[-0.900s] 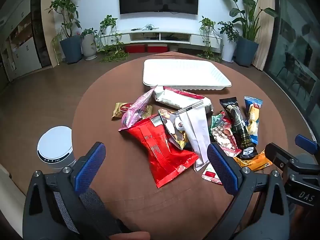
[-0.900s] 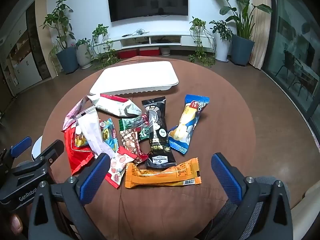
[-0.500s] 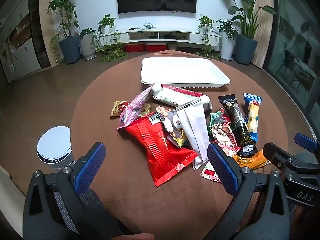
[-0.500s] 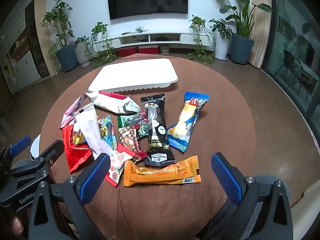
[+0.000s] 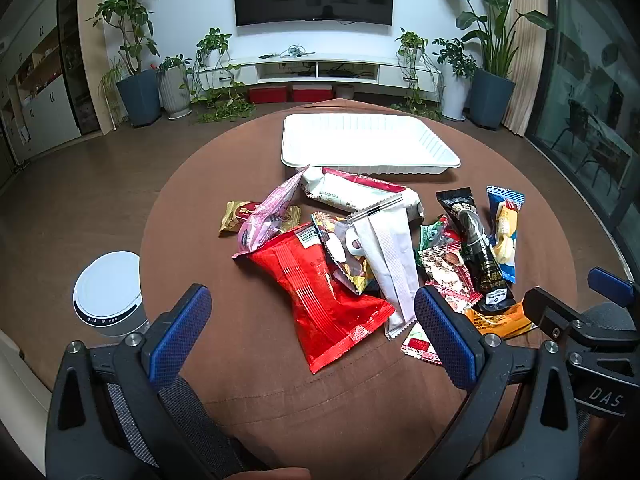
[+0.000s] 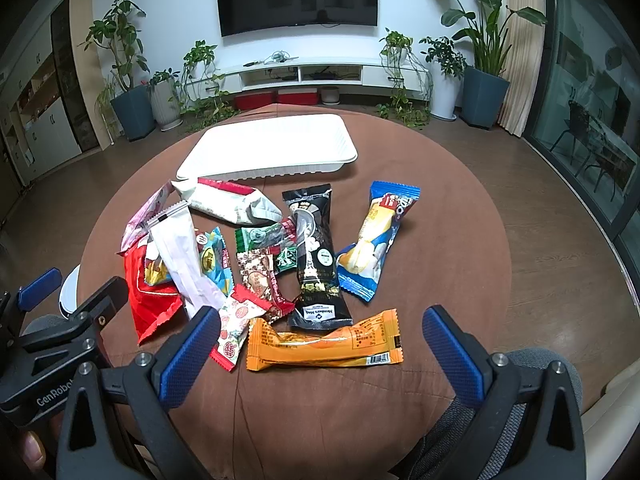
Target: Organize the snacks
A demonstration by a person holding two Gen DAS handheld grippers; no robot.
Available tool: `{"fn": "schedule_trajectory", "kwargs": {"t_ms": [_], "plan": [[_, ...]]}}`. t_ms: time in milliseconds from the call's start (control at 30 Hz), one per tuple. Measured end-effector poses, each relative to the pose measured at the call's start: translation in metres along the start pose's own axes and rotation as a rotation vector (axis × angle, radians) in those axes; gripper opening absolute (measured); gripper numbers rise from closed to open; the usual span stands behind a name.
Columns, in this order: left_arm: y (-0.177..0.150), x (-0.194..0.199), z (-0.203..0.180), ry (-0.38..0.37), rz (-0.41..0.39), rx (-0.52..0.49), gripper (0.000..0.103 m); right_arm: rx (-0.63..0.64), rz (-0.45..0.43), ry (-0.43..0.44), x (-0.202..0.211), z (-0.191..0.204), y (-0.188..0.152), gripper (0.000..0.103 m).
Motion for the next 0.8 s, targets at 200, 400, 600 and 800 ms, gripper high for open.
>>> {"fn": "schedule_trajectory", "kwargs": {"t_ms": [200,400,600,800], "plan": [[-0.0037,-0.0008,-0.0014,-0.001,0.002,-0.002,0.103,0.000,0.002,-0.001,0.0005,-0.0001,0.0005,0.103],[-0.0035,-0.0004,-0.0010,0.001,0.002,-0.001,0.103,0.002,0.003,-0.002,0.0013,-0.0001,0.0012,0.103],[-0.0045,-0.0008,-0.0017,0.000,0.003,-0.002,0.103,0.003,0.004,-0.003,0.0015,-0.0002,0.0013,0.103],[-0.0041,-0.0009,-0.0017,0.001,0.003,-0.003,0.103,0.004,0.005,-0.003,0.0016,-0.0001,0.0014,0.103]]}}
Point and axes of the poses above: each gripper's, at about its wrist camera, not at the fingertips, and x roughly against the way its jaws point, z to its left, y to its top, the point moved 7 cm from there along -x, roughly the way its jaws point, and after that the axes turned 8 degrees about -z, right-handed, at the moved point
